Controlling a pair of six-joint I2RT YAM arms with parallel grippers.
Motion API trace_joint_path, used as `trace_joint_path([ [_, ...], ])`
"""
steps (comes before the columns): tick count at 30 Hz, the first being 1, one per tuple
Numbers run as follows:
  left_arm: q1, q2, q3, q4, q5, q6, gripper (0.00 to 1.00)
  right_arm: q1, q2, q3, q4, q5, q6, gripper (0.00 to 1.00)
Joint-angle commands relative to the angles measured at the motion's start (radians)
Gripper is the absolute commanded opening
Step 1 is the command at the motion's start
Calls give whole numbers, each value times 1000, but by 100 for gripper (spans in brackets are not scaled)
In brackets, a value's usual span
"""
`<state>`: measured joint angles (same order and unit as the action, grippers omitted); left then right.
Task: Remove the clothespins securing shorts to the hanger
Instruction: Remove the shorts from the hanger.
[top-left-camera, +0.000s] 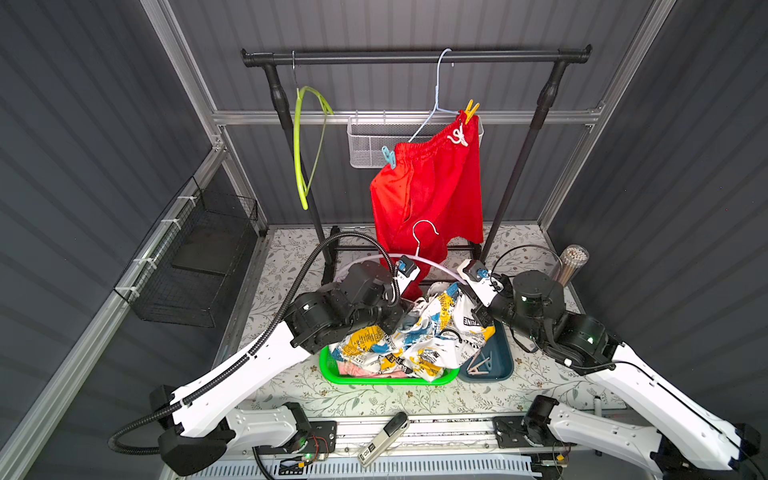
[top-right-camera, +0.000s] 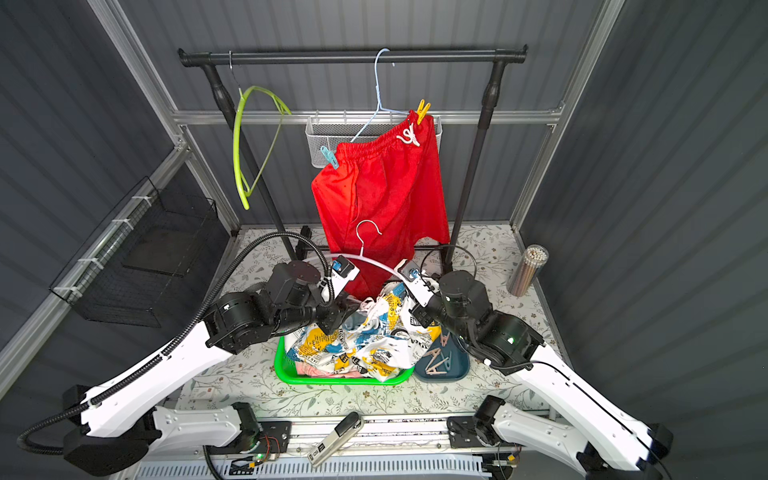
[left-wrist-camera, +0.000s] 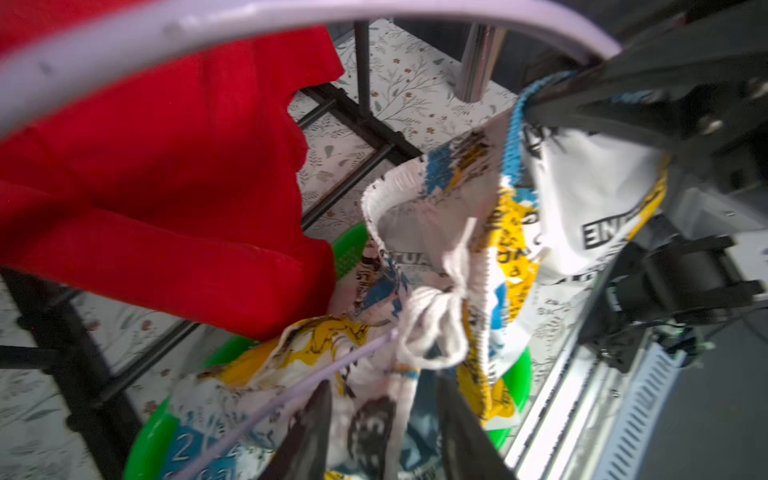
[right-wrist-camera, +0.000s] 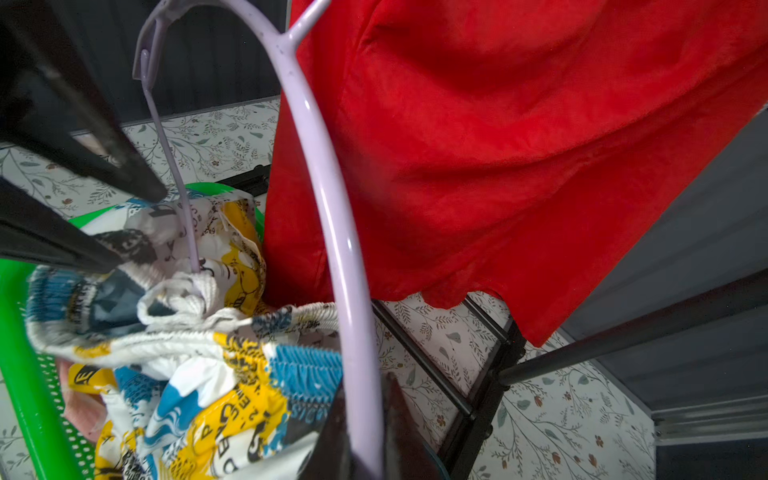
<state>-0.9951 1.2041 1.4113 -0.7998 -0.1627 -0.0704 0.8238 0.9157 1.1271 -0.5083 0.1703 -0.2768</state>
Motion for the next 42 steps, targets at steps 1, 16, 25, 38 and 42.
trace_joint_path([
  [1, 4, -54, 39, -77, -133, 10, 64, 10, -4, 57, 17, -48, -13, 0],
  [16, 226, -140, 76, -155, -118, 58, 65, 31, 75, 138, -88, -154, -47, 0],
  [25, 352, -119, 27, -155, 61, 187, 62, 32, 128, 200, -100, -243, -87, 0],
  [38, 354, -359, -231, 50, -268, 303, 0, 31, 331, 336, -38, -485, -33, 7],
  [42, 354, -404, -234, 27, -315, 317, 0, 25, 362, 334, 51, -590, 36, 12],
])
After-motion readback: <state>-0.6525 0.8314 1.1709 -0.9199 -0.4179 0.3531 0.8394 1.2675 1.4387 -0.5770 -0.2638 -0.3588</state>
